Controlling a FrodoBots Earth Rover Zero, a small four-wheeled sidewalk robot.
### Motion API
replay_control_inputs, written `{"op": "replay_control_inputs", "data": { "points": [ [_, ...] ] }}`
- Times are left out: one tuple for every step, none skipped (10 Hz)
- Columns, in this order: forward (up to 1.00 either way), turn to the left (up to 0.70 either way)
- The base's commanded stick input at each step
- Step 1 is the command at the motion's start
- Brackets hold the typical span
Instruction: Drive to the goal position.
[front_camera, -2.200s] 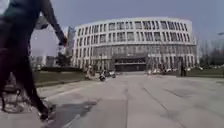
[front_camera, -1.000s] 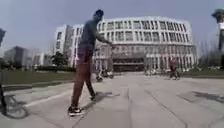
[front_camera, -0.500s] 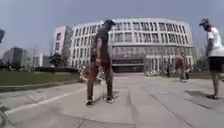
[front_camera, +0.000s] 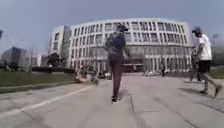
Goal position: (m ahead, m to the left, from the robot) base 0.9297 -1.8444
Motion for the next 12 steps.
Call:
{"op": "replay_control_inputs", "data": {
  "points": [
    [0.85, 0.00],
    [0.85, 0.00],
    [0.85, 0.00],
    [0.85, 0.00],
    [0.85, 0.00],
    [0.85, 0.00],
    [0.85, 0.00],
    [0.85, 0.00],
    [0.85, 0.00],
    [0.85, 0.00],
    [0.85, 0.00],
    [0.85, 0.00]
  ]
}}
